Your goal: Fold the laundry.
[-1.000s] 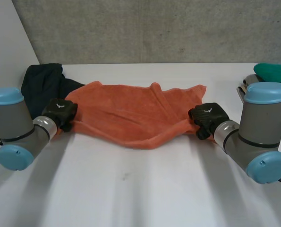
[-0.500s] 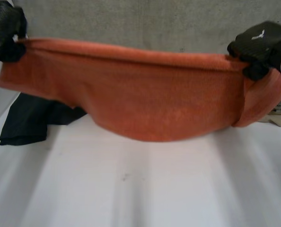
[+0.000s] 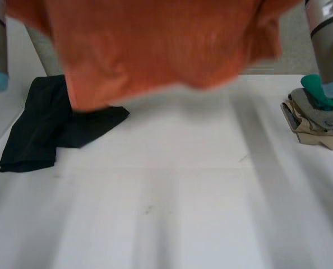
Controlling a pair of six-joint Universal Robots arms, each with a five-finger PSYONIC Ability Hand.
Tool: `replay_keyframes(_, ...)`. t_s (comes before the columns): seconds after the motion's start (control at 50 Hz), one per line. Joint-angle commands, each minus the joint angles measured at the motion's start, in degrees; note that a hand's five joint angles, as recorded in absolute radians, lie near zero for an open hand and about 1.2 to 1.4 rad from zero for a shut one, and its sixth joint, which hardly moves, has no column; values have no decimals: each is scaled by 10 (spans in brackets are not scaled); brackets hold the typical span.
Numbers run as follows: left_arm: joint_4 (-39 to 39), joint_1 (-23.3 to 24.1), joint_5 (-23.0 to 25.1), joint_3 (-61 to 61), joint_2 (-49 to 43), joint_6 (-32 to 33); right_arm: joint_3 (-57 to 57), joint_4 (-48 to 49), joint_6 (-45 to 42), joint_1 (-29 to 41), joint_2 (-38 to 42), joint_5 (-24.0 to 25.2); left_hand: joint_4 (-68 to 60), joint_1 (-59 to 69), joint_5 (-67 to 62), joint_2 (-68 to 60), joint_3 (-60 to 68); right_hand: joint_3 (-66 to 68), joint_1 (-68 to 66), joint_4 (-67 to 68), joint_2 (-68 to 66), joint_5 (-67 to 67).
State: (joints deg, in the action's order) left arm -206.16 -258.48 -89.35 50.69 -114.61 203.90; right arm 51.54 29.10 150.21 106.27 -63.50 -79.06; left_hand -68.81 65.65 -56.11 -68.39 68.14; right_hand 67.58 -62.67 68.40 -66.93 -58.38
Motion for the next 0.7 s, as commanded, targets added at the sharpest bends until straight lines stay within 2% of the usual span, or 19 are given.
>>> replay_keyframes(0.02,15,-13,16,105,61,-11,45,-24,27,-12,-9,45,-112,144,-139,-116,119,124,-173,116,-131,-116)
replay_keyframes(0.1,21,-18,21,221,97,-11,101,-69,24,-15,-9,75,-112,144,-139,-116,119,124,-173,116,-131,-116)
replay_keyframes(0.2,12,-12,51,400,120,-10,219,-112,4,-18,2,126,-112,144,-139,-116,119,124,-173,116,-131,-116)
replay_keyframes(0.28,-27,-2,75,494,106,5,291,-121,-25,-24,36,134,-112,144,-139,-116,119,124,-173,116,-131,-116)
replay_keyframes(0.36,-72,2,80,540,81,37,329,-136,-55,-31,61,119,-112,144,-139,-116,119,124,-173,116,-131,-116)
replay_keyframes(0.38,-79,1,80,545,77,41,332,-145,-57,-33,65,114,-112,144,-139,-116,119,121,-170,112,-127,-113)
replay_keyframes(0.4,-87,-1,79,552,75,50,334,-169,-55,-37,65,106,-112,144,-139,-116,119,21,-70,12,-27,-13)
replay_keyframes(0.5,-80,-12,77,559,82,45,307,-275,-22,-54,59,96,-112,144,-139,-116,119,-153,104,-161,146,161)
replay_keyframes(0.62,-62,-17,80,563,92,36,249,-398,45,-89,58,106,-112,144,-139,-116,119,-288,239,-296,281,296)
replay_keyframes(0.7,-55,-19,82,565,93,33,209,-474,84,-110,69,132,-112,144,-139,-116,119,-302,253,-310,295,310)
